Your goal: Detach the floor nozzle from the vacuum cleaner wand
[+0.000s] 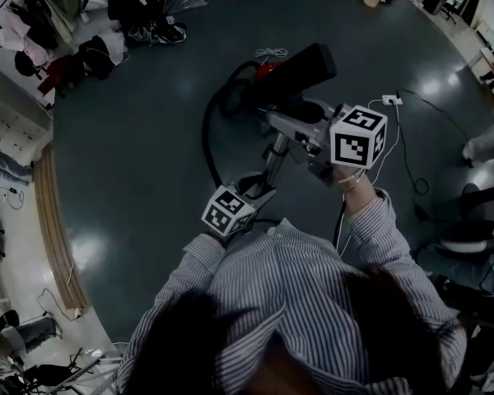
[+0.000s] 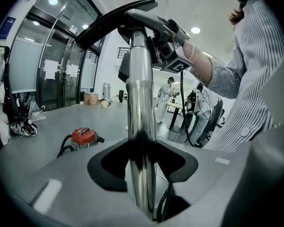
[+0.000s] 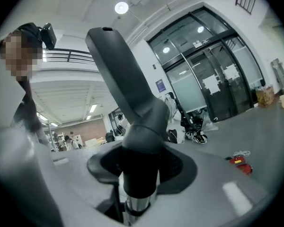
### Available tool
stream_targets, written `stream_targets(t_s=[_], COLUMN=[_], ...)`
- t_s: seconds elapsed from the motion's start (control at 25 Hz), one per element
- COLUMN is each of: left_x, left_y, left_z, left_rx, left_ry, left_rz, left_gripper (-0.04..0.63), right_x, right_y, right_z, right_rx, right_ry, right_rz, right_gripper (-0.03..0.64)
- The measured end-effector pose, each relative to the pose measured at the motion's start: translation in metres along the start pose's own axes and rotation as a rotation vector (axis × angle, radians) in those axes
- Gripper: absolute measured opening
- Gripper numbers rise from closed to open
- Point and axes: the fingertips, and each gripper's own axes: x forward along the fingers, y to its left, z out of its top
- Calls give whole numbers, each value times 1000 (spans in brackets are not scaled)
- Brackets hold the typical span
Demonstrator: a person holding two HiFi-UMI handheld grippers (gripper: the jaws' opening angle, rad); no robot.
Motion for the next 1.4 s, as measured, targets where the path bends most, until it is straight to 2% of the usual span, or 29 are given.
stream_targets(t_s=[0.08,0.24,0.32,0.44,0.64,0.76,0.84,0.88,1.04,1.2,1.4], left_x=[-8,-21,-21,-21,-14,-6,-3,-2,-11,-15,-24], left_y=[1,-2,-5,-7,-4,-8,-10,-11,-12,-15,-20], left_z=[4,12,12,13,18,16,14,14,25,30,31], left_rx=[-3,4,6,4,15,11,1,-5,-12,0,-2], left_ry=[-27,-100,-129,-148,-103,-79,-72,-78,-162,-216,-247], left_rz=[-4,-62,-95,-92,-4,29,33,23,-53,-107,-188], left_gripper=[183,183,183,181,182,183,183,182,181,181,178], right_x=[3,3,-1,-4,-4,-7,-8,-6,-4,-14,-16], right_y=[9,30,34,32,22,13,11,13,24,24,38], right_z=[6,16,16,17,24,24,22,21,29,32,28], right_rx=[-9,-22,-28,-32,-7,8,4,-1,-20,-19,-80], right_ry=[-10,-71,-83,-78,-86,-157,-194,-193,-141,-106,11], right_rz=[50,247,309,279,74,-60,-104,-89,69,142,246], right_gripper=[170,164,163,163,160,155,153,153,153,152,150])
